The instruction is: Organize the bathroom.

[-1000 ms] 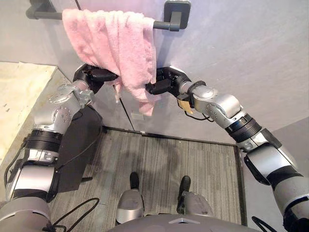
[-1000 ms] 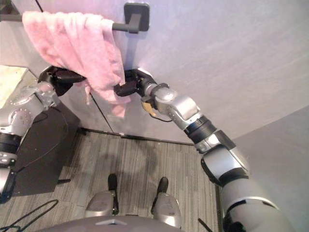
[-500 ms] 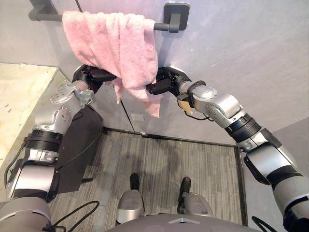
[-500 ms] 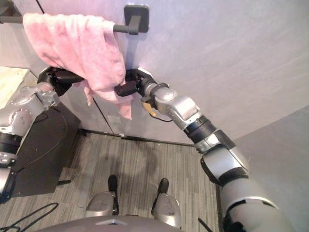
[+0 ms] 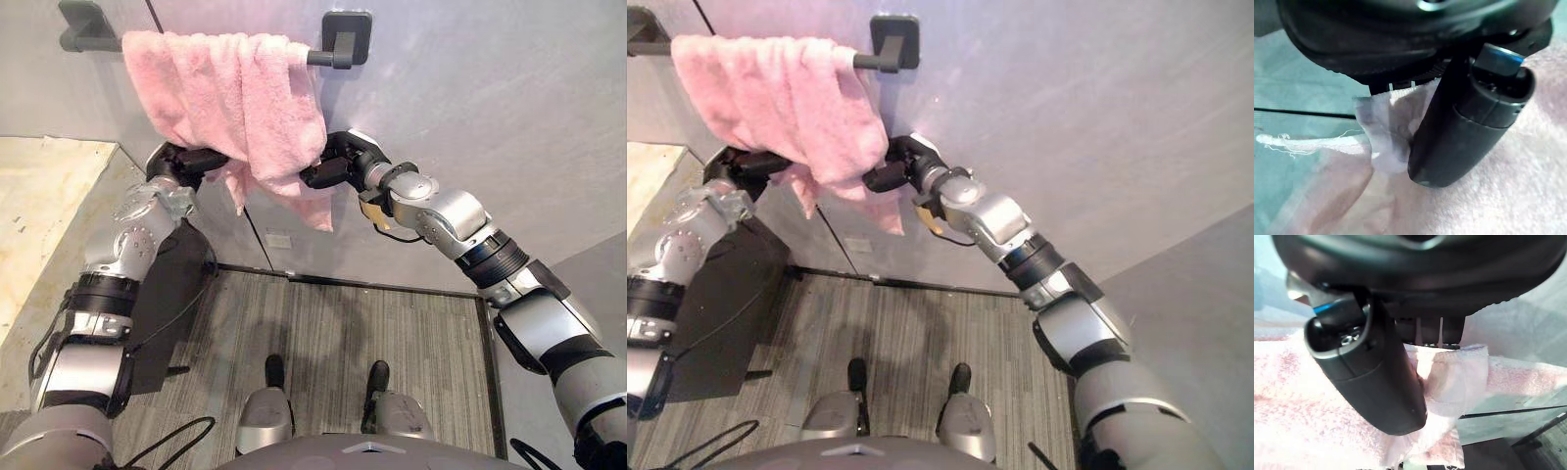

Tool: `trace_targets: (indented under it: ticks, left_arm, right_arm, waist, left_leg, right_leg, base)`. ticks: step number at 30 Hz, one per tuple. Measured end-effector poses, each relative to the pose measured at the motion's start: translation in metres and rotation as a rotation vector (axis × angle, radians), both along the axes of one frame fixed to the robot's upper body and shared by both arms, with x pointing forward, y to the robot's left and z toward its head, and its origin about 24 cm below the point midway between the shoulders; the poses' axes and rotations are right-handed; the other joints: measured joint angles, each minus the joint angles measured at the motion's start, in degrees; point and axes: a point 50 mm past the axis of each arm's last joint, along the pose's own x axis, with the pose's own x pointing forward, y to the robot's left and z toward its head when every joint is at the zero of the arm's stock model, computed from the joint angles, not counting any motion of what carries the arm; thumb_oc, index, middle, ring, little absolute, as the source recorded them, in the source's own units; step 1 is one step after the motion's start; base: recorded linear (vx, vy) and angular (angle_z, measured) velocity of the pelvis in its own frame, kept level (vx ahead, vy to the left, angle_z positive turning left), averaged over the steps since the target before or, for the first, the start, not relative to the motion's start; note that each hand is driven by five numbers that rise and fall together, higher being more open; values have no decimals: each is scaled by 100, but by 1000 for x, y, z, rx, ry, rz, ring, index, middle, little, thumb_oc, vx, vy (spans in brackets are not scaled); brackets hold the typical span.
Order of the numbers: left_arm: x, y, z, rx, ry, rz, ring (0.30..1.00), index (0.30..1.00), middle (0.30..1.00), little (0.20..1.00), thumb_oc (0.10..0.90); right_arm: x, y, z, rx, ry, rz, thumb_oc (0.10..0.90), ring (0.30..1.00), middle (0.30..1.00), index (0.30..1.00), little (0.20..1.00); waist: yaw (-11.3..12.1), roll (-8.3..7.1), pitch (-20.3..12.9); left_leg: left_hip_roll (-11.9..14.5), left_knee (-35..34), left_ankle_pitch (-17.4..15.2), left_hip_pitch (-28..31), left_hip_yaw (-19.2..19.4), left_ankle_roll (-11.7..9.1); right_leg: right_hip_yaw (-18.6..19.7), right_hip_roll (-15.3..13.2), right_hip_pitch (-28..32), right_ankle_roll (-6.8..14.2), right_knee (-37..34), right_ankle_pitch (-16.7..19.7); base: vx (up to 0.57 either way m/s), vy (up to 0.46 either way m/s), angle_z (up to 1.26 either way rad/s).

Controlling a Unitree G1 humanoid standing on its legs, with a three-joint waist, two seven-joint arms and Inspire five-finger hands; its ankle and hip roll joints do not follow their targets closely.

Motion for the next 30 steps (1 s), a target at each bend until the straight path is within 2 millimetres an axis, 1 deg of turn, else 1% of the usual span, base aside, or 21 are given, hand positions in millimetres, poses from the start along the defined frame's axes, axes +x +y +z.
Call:
trace_targets:
  ticks: [1, 2, 4, 11, 23, 30]
  left_arm:
    - [-4, 6, -5, -7, 14, 29, 300, 300, 300, 300, 400]
    - [-4, 6, -5, -7, 14, 29, 300, 300, 300, 300, 400]
    - [-9, 11, -13, -9, 43, 73, 300, 300, 300, 300, 400]
    - [-10, 16, -10, -11, 44, 143, 300, 300, 300, 300, 400]
    - [-11, 18, -12, -10, 57, 187, 300, 300, 300, 300, 400]
    - [-11, 18, -11, -11, 57, 190, 300, 300, 300, 300, 400]
  right_arm:
    - [0, 0, 0, 0, 0, 0, 400, 300, 300, 300, 300]
    - [0, 0, 0, 0, 0, 0, 400, 300, 300, 300, 300]
    - [0, -1, 0, 0, -3, -7, 400, 300, 300, 300, 300]
    - [0, 0, 0, 1, -4, -7, 400, 300, 300, 300, 300]
    - [0, 0, 0, -3, -6, -17, 400, 300, 300, 300, 300]
    - [1, -2, -2, -48, -1, -36, 400, 300, 300, 300, 300]
  waist:
    - [3, 0, 0]
    - [3, 0, 0]
    - [90, 0, 0]
    - [185, 0, 0]
    - [173, 2, 1]
    - [150, 4, 0]
  left_leg:
    - [0, 1, 0, 0, -2, 0]
    - [0, 1, 0, 0, -2, 0]
    - [1, 0, 0, 4, -16, 0]
    - [-3, -12, 0, 71, -45, 0]
    - [-5, -15, -1, 64, -44, 0]
    - [-31, -9, 0, 38, -44, 3]
  right_leg:
    - [-1, 0, 0, 1, 1, 1]
    - [-1, 0, 0, 1, 1, 1]
    - [-15, 0, 9, 2, 3, 0]
    - [-56, -3, 103, 7, 1, -3]
    - [-56, -12, 79, -7, 31, -37]
    - [-45, -58, -8, -5, 159, -102]
  base:
    - [0, 0, 0]
    - [0, 0, 0]
    - [0, 0, 0]
    - [8, -3, 3]
    - [-13, 5, 0]
    - [0, 0, 0]
